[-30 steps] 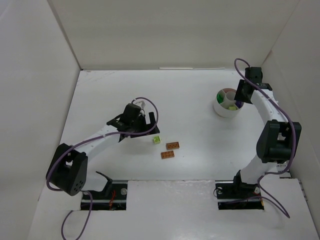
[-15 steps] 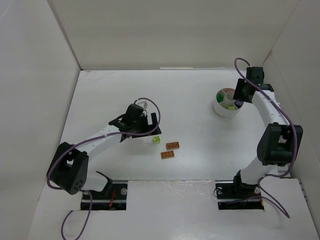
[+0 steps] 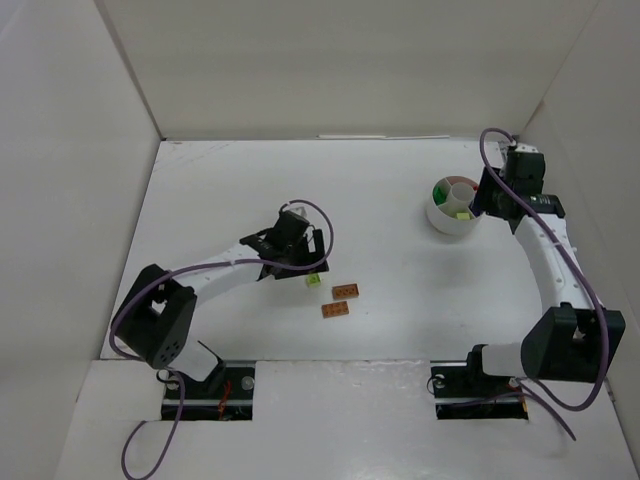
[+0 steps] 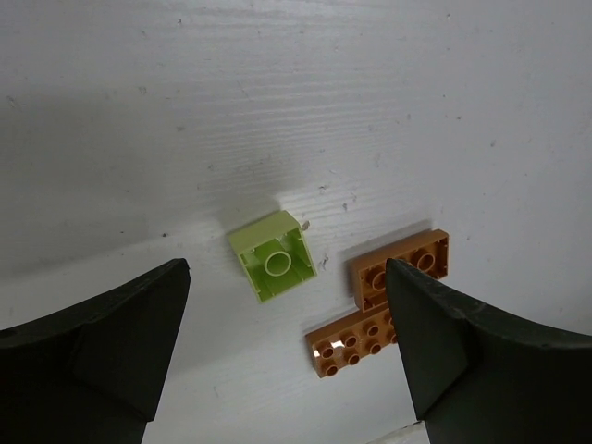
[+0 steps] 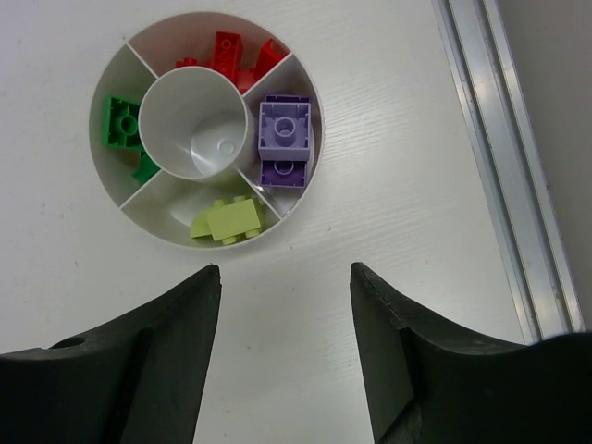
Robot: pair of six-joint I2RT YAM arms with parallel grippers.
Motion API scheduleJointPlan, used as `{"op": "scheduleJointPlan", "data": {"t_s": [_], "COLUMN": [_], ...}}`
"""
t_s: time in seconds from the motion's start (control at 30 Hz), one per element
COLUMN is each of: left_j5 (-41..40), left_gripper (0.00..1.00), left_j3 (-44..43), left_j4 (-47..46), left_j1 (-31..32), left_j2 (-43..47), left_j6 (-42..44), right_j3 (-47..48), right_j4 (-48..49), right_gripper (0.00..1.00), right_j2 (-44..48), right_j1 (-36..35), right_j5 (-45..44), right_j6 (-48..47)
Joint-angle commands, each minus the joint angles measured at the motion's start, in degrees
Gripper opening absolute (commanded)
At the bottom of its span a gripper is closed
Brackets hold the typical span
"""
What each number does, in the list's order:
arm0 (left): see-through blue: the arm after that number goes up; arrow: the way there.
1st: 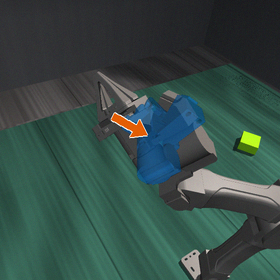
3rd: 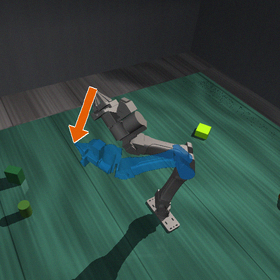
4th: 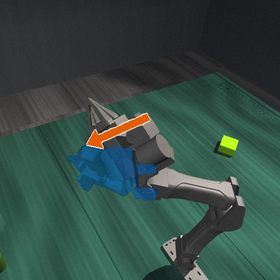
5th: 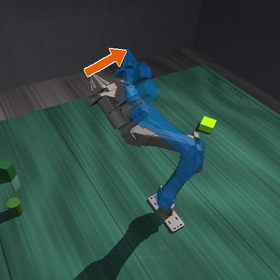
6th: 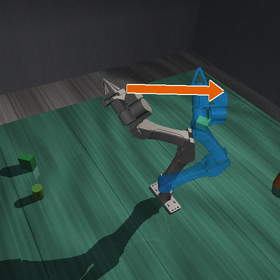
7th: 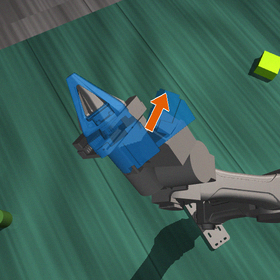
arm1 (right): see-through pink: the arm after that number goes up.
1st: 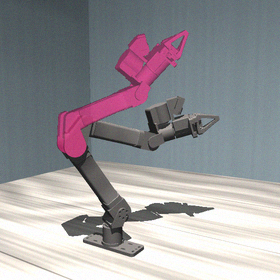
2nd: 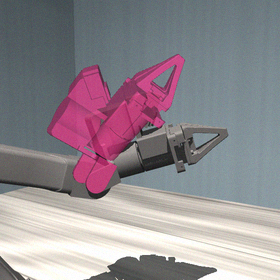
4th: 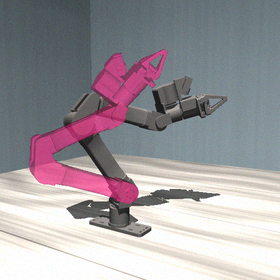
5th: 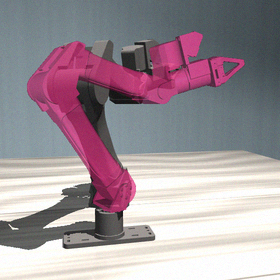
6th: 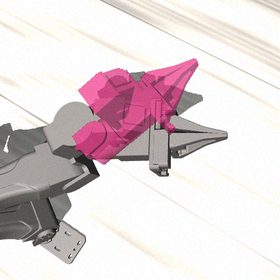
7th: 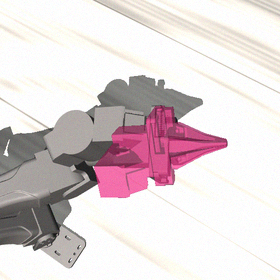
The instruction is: Sort the legos into containers by color
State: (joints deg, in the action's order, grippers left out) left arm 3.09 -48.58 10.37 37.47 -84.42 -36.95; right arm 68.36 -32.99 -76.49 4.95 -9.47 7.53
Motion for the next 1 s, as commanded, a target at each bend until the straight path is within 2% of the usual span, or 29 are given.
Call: {"op": "scheduleJointPlan", "data": {"t_s": [0.0, 0.2, 0.37, 0.5, 0.53, 0.63, 0.77, 0.97], "left_j5": [-3.00, -7.39, -9.42, -9.42, -9.42, -10.04, -10.04, -8.20], "left_gripper": [0.84, 0.80, 0.62, 0.56, 0.49, 0.44, 0.29, 0.23], "left_j3": [-2.14, -4.59, -5.12, -6.17, -6.18, -6.71, -6.71, -10.65], "left_j4": [0.53, 4.47, 6.32, 6.33, 6.85, 6.86, 7.38, 5.45], "left_j1": [0.85, 5.59, 6.12, 6.65, 6.65, 7.17, 7.17, 7.70], "left_j2": [-1.26, -3.29, -5.66, -6.19, -6.80, -6.81, -6.28, -5.75], "left_j6": [-2.51, -4.00, -6.73, -6.73, -6.73, -6.73, -6.21, -1.31], "right_j3": [-0.68, -2.35, -2.97, -3.67, -3.67, -3.67, -3.67, -5.33], "right_j4": [2.06, 2.06, 2.06, 2.06, 2.06, 2.06, 2.06, 2.06], "right_gripper": [0.63, 0.66, 0.67, 0.69, 0.69, 0.69, 0.69, 0.69], "right_j2": [1.69, 2.22, 3.36, 3.89, 3.89, 4.41, 5.03, 8.28], "right_j1": [0.06, 0.06, 0.06, 0.06, 0.06, 0.06, 0.06, 0.06], "right_j5": [1.48, 1.48, 0.95, -0.11, -0.11, -0.63, -0.63, 0.50], "right_j6": [-0.41, -0.41, -0.41, -0.41, -0.41, -0.41, -0.41, -0.41]}}
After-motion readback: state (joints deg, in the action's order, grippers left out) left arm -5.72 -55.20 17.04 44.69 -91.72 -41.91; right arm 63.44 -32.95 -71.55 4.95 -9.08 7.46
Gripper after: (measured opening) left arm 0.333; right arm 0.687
